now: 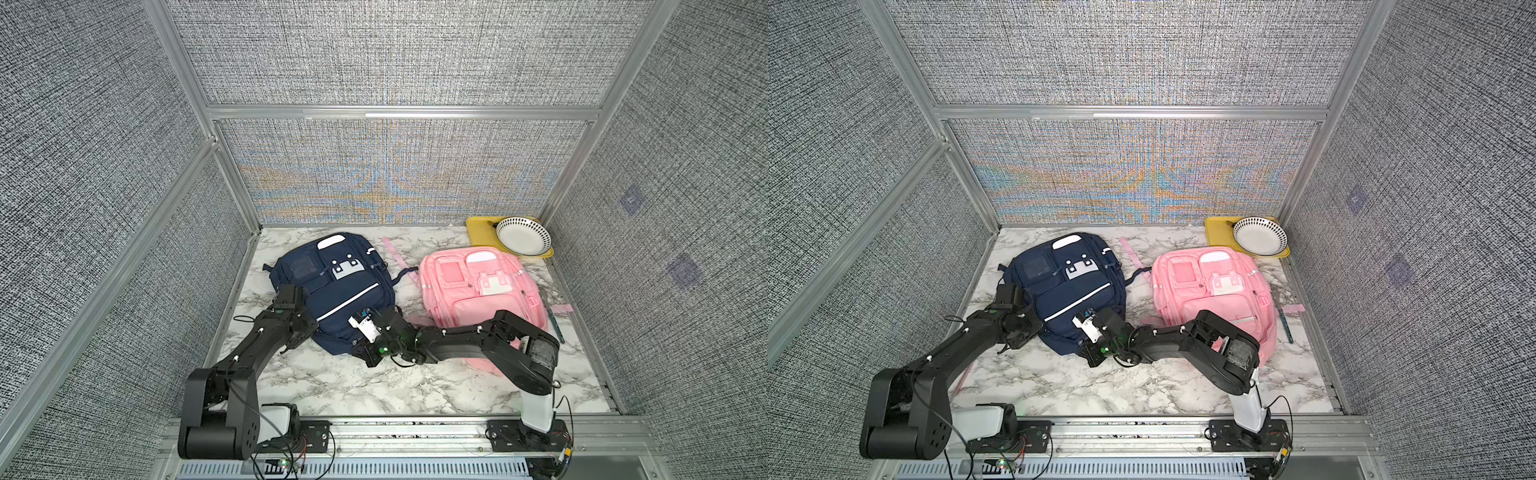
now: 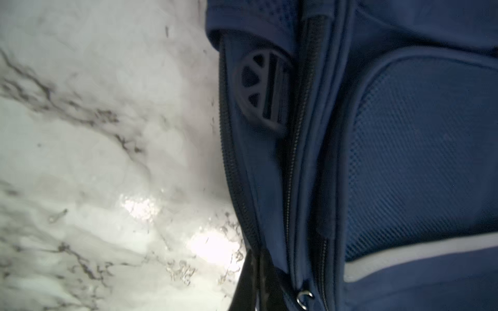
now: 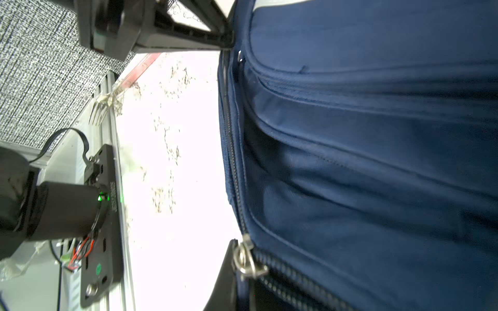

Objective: Zip up the backpack
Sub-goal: Zip the zipper on the backpack.

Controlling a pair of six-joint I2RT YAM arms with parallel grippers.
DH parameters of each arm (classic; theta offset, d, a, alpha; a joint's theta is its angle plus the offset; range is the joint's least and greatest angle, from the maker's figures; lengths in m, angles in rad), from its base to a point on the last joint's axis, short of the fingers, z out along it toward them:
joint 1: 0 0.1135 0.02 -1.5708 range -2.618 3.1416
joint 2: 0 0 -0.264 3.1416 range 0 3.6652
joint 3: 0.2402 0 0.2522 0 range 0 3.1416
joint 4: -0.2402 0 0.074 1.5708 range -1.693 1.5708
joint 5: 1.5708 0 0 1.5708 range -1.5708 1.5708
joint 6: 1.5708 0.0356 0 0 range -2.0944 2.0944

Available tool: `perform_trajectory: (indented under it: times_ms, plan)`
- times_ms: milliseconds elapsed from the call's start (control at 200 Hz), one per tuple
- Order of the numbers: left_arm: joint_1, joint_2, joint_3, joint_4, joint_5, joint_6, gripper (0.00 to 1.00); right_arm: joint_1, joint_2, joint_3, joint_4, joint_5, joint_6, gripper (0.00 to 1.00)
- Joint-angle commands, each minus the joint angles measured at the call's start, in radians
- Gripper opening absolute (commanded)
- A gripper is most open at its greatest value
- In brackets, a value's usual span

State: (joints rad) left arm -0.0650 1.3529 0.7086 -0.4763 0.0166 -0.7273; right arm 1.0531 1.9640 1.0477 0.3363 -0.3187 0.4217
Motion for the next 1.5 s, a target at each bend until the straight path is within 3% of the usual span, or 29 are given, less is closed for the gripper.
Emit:
perform_trajectory:
  times_ms: [0,180,285,500,786,1111,1491]
  plan:
    - [0.011,0.041,0.049,0.042,-0.063,0.051,0.03,0.030,0.031,0.026,-0.072,0.043,0.047,0.00]
    - [0.008,-0.064,-0.056,0.082,-0.002,0.014,0.34,0.059,0.058,0.055,-0.067,0.149,0.096,0.00]
    - [0.007,-0.142,-0.099,0.029,0.015,0.017,0.43,0.059,0.061,0.055,-0.051,0.172,0.109,0.00]
    - [-0.036,-0.287,-0.182,0.007,0.105,-0.051,0.46,0.059,0.087,0.075,-0.041,0.152,0.106,0.00]
    - [-0.159,-0.416,-0.266,0.002,0.087,-0.190,0.52,0.059,0.093,0.068,-0.004,0.131,0.112,0.00]
    - [-0.196,-0.417,-0.267,0.036,0.062,-0.238,0.59,0.062,0.088,0.051,0.046,0.082,0.095,0.00]
    - [-0.232,-0.452,-0.261,0.067,0.012,-0.290,0.60,0.069,0.094,0.039,0.091,0.034,0.078,0.00]
